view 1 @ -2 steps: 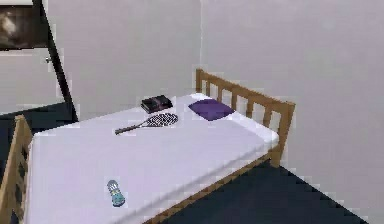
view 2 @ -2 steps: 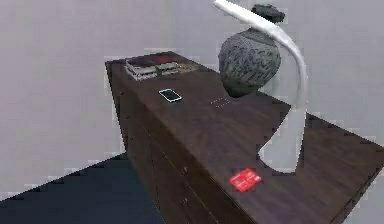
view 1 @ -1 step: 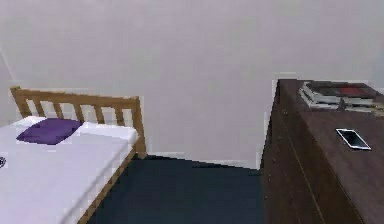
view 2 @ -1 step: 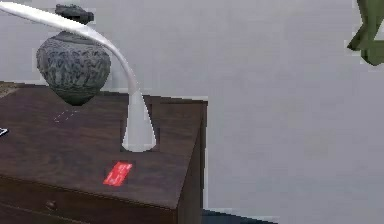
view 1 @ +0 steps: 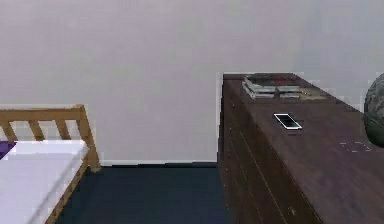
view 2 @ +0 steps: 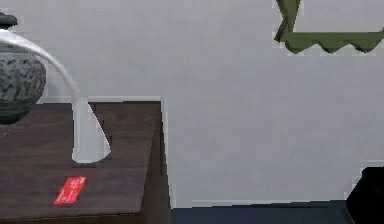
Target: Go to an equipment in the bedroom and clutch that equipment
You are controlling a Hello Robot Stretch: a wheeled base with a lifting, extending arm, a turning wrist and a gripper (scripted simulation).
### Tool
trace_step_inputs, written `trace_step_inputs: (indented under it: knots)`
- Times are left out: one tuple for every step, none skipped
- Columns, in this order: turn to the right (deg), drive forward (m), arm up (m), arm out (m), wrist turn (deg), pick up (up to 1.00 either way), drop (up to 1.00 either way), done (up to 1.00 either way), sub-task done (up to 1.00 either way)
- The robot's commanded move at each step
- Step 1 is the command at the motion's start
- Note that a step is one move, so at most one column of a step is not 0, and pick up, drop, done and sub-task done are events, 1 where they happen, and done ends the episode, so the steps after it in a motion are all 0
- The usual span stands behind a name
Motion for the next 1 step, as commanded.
trace_step_inputs:
  knots:
    - [0.0,0.65,0.0,0.0,0.0,0.0,0.0,0.0,0.0]
